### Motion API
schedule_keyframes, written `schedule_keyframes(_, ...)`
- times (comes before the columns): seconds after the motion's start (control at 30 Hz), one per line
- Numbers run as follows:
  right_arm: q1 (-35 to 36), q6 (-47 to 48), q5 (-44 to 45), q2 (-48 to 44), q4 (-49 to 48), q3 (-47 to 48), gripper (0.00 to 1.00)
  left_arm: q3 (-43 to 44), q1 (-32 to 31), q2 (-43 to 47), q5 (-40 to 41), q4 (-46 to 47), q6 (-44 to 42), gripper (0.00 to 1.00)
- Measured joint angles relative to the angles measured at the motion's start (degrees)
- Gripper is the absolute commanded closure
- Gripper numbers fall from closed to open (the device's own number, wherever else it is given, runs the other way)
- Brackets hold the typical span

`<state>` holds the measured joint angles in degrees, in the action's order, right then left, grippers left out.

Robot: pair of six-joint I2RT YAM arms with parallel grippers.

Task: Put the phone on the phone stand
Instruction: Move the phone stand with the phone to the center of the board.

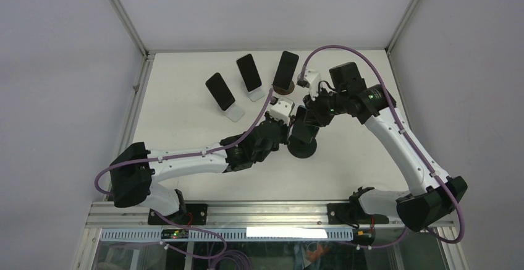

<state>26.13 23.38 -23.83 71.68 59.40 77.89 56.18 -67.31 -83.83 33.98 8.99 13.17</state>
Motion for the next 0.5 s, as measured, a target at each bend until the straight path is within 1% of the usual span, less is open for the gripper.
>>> schedule_keyframes(0.07, 0.0, 0.02, 0.0, 0.02, 0.11, 0.07, 1.0, 0.07, -0.28, -0.11, 0.52, -0.02, 0.42, 1.0)
schedule_keyframes(0.23, 0.0, 0.04, -0.07, 0.13, 0.17, 0.13, 1.0, 0.44, -0.28, -0.11, 0.5, -0.85, 1.62, 0.95)
schedule_keyframes(0.5, 0.24, 0.22, -0.09, 0.28, 0.44, 0.28, 1.0, 0.57, -0.48, 0.04, 0.5, -1.7, 3.43, 0.79)
